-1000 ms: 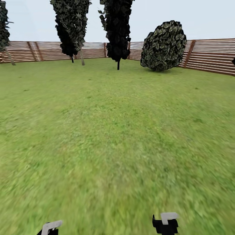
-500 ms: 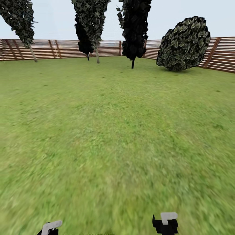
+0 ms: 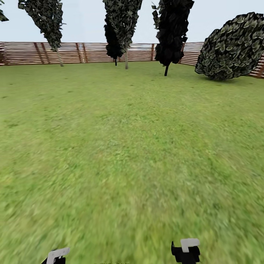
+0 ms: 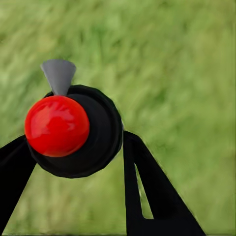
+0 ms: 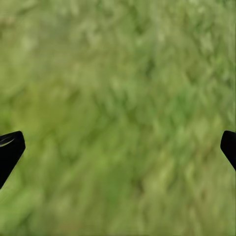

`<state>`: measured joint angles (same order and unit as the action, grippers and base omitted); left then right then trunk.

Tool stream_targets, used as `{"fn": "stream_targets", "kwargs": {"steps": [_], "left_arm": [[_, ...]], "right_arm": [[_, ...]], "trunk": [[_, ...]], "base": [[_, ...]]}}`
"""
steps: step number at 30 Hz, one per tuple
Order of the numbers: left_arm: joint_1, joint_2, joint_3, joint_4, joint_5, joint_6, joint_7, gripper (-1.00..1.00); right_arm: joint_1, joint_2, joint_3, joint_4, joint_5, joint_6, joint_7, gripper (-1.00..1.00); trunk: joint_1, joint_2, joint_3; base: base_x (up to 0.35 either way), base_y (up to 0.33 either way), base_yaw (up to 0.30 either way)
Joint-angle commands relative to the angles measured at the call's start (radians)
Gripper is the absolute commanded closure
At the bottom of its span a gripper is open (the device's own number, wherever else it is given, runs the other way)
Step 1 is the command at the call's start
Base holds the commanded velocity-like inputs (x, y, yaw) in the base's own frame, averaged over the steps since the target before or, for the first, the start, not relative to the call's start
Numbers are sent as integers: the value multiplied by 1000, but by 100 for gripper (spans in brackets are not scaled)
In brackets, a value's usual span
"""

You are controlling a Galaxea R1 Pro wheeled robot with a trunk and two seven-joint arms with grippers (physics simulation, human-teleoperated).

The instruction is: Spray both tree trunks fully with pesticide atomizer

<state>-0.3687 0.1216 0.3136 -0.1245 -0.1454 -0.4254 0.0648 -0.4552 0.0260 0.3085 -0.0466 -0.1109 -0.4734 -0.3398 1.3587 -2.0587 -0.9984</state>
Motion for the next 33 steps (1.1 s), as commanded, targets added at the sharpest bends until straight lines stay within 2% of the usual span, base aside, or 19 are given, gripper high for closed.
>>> {"fn": "stream_targets", "kwargs": {"steps": [1,33], "left_arm": [[-1,0,3,1,-10,-4,6,100],[-1,0,3,2,-10,-4,6,100]], "right_arm": [[0,0,9,1,-10,-4,-2,-100],[0,0,9,1,-10,-3,-2,-100]], "trunk": [[0,0,-2],[0,0,-28]], "base": [[0,0,272],[0,0,272]]}}
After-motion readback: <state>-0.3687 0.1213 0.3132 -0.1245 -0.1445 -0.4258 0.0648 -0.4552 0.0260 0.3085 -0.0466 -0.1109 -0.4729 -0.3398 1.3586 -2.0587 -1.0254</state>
